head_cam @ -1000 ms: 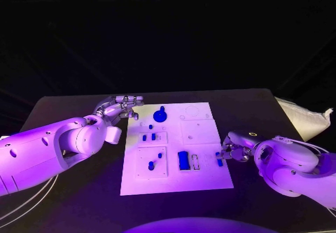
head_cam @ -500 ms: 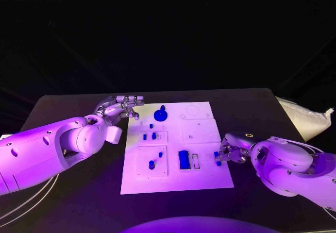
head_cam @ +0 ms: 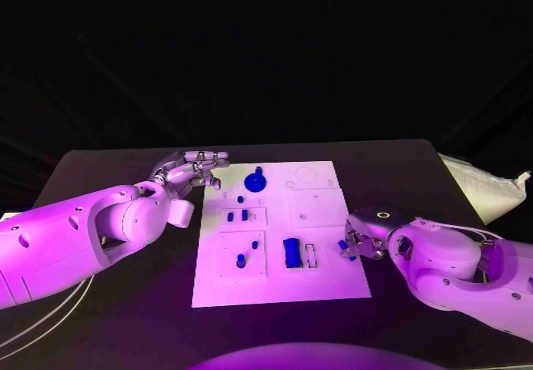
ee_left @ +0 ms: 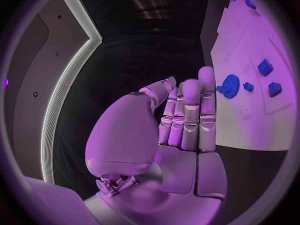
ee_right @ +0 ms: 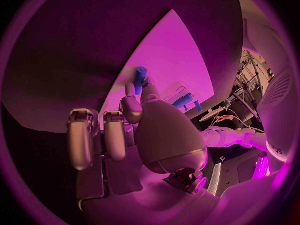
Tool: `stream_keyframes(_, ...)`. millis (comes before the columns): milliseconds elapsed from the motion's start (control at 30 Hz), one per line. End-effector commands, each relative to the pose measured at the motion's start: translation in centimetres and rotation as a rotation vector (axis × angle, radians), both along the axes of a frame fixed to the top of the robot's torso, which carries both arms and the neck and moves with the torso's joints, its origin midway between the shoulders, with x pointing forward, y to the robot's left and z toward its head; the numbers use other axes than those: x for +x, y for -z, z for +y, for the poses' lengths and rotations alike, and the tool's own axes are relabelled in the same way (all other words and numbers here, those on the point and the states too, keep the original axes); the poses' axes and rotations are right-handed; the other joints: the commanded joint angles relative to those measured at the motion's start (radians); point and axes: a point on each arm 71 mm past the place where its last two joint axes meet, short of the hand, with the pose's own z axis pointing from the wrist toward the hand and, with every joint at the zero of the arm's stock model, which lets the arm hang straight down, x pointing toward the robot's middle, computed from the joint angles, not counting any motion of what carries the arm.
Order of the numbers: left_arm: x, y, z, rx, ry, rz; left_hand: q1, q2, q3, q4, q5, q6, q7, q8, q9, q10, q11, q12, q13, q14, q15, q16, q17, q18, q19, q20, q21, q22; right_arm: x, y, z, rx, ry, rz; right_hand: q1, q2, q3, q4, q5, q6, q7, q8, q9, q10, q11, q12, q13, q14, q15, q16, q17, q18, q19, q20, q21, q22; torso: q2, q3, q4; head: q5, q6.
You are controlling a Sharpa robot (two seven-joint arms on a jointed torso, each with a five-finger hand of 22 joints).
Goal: Assemble the parts on the task board
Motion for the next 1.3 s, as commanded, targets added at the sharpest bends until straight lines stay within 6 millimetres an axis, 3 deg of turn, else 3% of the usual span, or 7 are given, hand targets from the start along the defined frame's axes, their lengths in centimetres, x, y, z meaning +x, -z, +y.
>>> stream_keyframes(33,-0.1,-0.1,-0.2,-0.013,0.016,-0.001,-0.003,0.005,-0.003,0.0,0.004,-0.006,0.0,0.004,-0.001,-0.008,-0.002,0.006,0.0,-0.007,0.003,-0.005,-0.001,0.011,-0.003,0.0,-0.006,-0.001,-0.4,1.2,0.0,-0.103,-0.038,0.021,0.022,0.012,0.009,-0.009,-0.007,-0.001,-0.006,-0.003,-0.005,-0.002,-0.005,0.075,0.123,0.073,0.0,0.003,0.129,-0.017,0.015,0.001,0.005,0.13,0.0,-0.0006,0.0003,0.0,0.001)
stream_keyframes(233,-0.1,-0.1,-0.2,-0.013,0.016,-0.001,-0.003,0.005,-0.003,0.0,0.004,-0.006,0.0,0.004,-0.001,-0.008,-0.002,0.006,0.0,-0.007,0.003,-0.005,-0.001,0.011,-0.003,0.0,-0.006,-0.001,-0.4,1.4,0.2,-0.093,-0.033,0.031,0.043,0.028,0.035,-0.022,0.025,-0.001,-0.008,-0.007,-0.006,-0.006,-0.007,0.069,0.12,0.073,-0.002,0.002,0.128,-0.017,0.014,-0.001,0.005,0.13,0.0,-0.0008,0.0001,-0.001,0.002)
stream_keyframes(400,-0.1,-0.1,-0.2,-0.013,0.016,-0.001,-0.003,0.005,-0.003,0.0,0.004,-0.006,0.0,0.004,-0.001,-0.008,-0.002,0.006,0.0,-0.007,0.003,-0.005,-0.001,0.011,-0.003,0.0,-0.006,-0.001,-0.4,1.3,0.2,-0.042,-0.009,0.037,0.118,0.058,0.106,-0.072,0.041,0.007,-0.011,-0.007,-0.005,-0.011,-0.011,0.065,0.121,0.073,-0.007,0.002,0.129,-0.017,0.014,-0.006,0.005,0.131,0.001,-0.0007,0.0006,-0.001,0.0)
stream_keyframes(600,-0.1,-0.1,-0.2,-0.012,0.015,0.0,-0.002,0.005,-0.003,-0.001,0.005,-0.006,0.0,0.004,-0.001,-0.009,-0.002,0.007,0.0,-0.008,0.003,-0.006,-0.002,0.011,-0.003,0.0,-0.007,-0.001,-0.7,0.8,0.4,0.069,0.029,0.037,0.127,0.061,0.161,-0.098,0.04,0.006,-0.005,-0.012,-0.005,-0.017,-0.007,0.047,0.11,0.072,-0.003,-0.002,0.125,-0.017,0.012,-0.004,0.004,0.129,0.0,-0.0006,0.0004,0.0,-0.001)
stream_keyframes(833,-0.1,-0.1,-0.2,-0.012,0.015,-0.001,-0.002,0.005,-0.003,-0.001,0.005,-0.006,0.0,0.004,-0.001,-0.009,-0.002,0.007,0.0,-0.008,0.003,-0.006,-0.002,0.011,-0.003,0.0,-0.007,-0.001,-0.9,-0.1,0.1,0.255,0.132,0.081,0.054,0.043,0.224,-0.081,0.046,-0.001,-0.006,-0.02,-0.004,-0.011,-0.006,0.047,0.111,0.071,-0.001,-0.004,0.123,-0.016,0.012,-0.001,0.004,0.13,0.0,-0.0006,0.0017,0.0,0.0)
stream_keyframes(967,-0.1,-0.1,-0.2,-0.012,0.015,-0.001,-0.002,0.005,-0.003,-0.001,0.005,-0.006,0.0,0.004,-0.001,-0.009,-0.002,0.007,0.0,-0.008,0.003,-0.006,-0.002,0.011,-0.003,0.0,-0.007,-0.001,-0.9,-0.6,0.1,0.329,0.17,0.09,-0.029,-0.002,0.218,-0.034,0.167,-0.001,-0.008,-0.026,-0.006,-0.006,-0.008,0.047,0.112,0.072,-0.001,-0.005,0.123,-0.017,0.015,-0.001,0.006,0.133,0.0,-0.0009,0.0016,-0.001,0.0)
stream_keyframes(1300,-0.1,-0.1,-0.2,-0.013,0.016,-0.001,0.0,0.006,-0.002,-0.002,0.005,-0.007,0.0,0.004,-0.001,-0.01,-0.002,0.007,0.0,-0.008,0.003,-0.006,-0.002,0.011,-0.003,0.0,-0.007,-0.001,-1.1,-0.9,0.5,0.42,0.226,0.113,-0.075,-0.029,0.24,0.006,0.207,0.008,-0.011,-0.031,-0.007,0.001,-0.01,0.055,0.118,0.073,-0.004,-0.005,0.124,-0.017,0.016,-0.003,0.006,0.133,0.0,-0.0001,0.001,0.002,-0.002)
